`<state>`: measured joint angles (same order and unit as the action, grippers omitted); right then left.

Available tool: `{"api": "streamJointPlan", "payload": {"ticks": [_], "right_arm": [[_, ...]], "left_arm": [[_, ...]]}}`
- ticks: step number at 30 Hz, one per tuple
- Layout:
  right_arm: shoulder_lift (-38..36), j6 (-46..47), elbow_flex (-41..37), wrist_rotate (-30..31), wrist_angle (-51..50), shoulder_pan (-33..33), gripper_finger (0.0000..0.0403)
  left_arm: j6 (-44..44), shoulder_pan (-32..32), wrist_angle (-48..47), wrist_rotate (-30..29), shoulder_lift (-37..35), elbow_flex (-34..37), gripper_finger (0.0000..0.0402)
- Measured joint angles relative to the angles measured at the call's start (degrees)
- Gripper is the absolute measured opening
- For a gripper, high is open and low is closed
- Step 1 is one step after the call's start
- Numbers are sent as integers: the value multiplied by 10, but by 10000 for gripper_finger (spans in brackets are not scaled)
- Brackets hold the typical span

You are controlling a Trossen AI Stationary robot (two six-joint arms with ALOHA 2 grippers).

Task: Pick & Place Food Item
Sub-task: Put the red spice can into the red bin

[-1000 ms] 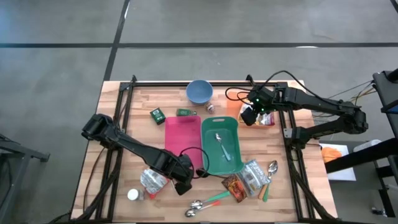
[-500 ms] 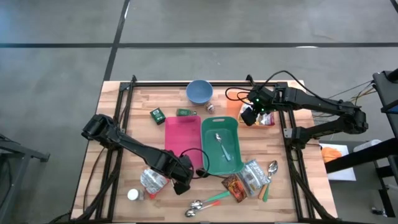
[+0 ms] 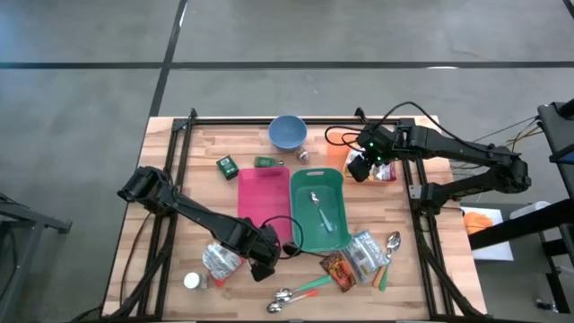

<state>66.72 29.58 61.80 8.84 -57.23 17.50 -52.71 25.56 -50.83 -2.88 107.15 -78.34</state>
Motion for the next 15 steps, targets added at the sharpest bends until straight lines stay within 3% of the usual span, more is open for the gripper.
{"api": "streamJointPlan", "payload": {"ticks": [7,15], "right_arm": [[0,0,0,-2,0,0,215],[0,0,0,-3,0,0,215]], "left_arm": [[14,1,0,-1,0,0,202],[17,2,0,0,0,-1,200]]}}
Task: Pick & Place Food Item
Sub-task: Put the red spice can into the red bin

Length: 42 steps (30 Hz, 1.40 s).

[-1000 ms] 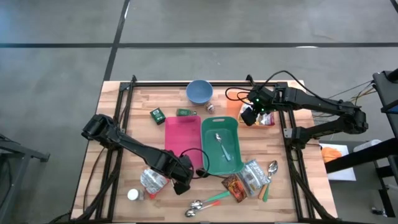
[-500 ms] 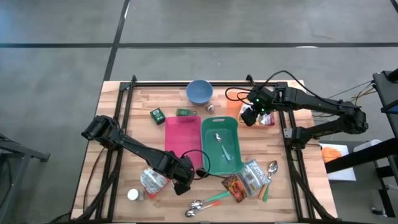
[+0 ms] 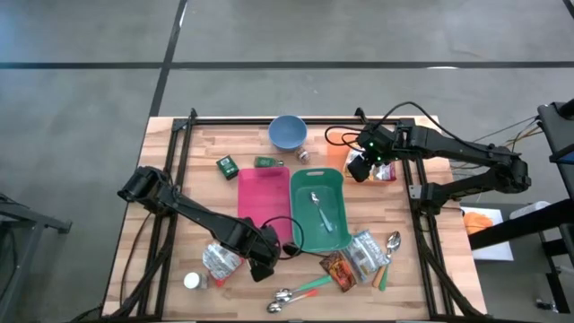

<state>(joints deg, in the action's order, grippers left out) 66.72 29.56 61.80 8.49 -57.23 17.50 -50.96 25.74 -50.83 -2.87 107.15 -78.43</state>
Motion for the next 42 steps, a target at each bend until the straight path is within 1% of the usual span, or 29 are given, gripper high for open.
{"api": "streamJointPlan", "payload": {"ticks": [7,14,19,26,30,34,39,42], "right_arm": [[0,3,0,0,0,0,215],[0,15,-1,0,0,0,215],[0,17,-1,0,0,0,215],[0,32,-1,0,1,0,215],[0,35,-1,1,3,0,215],[0,62,-1,1,7,0,215],[0,78,-1,1,16,0,215],[0,79,-1,1,36,0,215]], "left_arm": [[0,1,-2,23,-4,-15,200],[16,1,-15,24,-34,-46,200],[31,-1,-49,14,-79,-53,200],[32,-27,-125,-37,-168,-53,200],[52,-59,-176,-95,-217,-53,200],[104,-116,-223,-140,-248,-52,200],[256,-211,-223,-139,-257,-41,200],[325,-266,-213,-111,-253,-27,200]]}}
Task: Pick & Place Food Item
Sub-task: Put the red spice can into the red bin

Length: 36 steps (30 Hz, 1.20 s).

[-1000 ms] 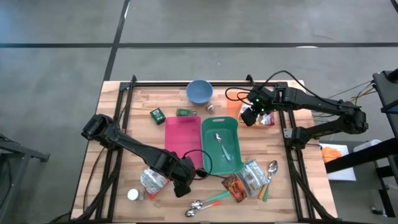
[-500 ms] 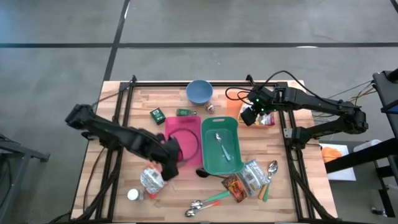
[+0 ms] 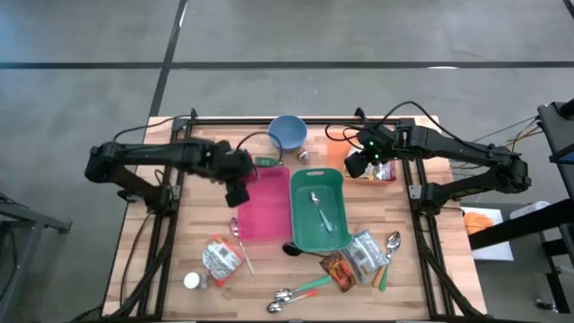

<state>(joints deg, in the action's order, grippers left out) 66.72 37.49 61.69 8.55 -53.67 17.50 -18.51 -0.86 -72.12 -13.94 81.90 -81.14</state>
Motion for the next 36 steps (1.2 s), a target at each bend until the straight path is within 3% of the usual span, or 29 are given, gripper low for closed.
{"api": "streamJointPlan", "payload": {"ticks": [6,15,24,36], "right_arm": [[0,-15,0,0,58,0,215],[0,-59,0,0,146,0,215],[0,-44,0,4,155,0,215],[0,5,0,5,166,0,215]], "left_arm": [[89,-79,70,99,1,53,200],[142,-112,117,107,1,116,200],[173,-125,177,121,2,159,200],[205,-142,183,138,62,143,200]]}}
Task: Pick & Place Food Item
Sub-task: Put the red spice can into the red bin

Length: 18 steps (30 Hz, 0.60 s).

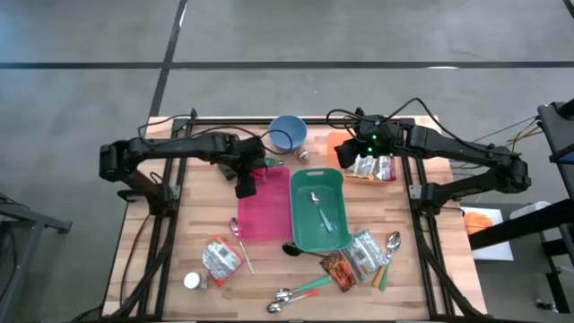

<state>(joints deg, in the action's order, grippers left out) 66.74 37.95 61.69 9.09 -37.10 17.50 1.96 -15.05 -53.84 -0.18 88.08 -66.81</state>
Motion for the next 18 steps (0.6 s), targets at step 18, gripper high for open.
{"api": "streamJointPlan", "payload": {"ticks": [18], "right_arm": [[0,-42,0,-2,1,0,215]], "left_arm": [[11,-5,0,7,65,1,200]]}}
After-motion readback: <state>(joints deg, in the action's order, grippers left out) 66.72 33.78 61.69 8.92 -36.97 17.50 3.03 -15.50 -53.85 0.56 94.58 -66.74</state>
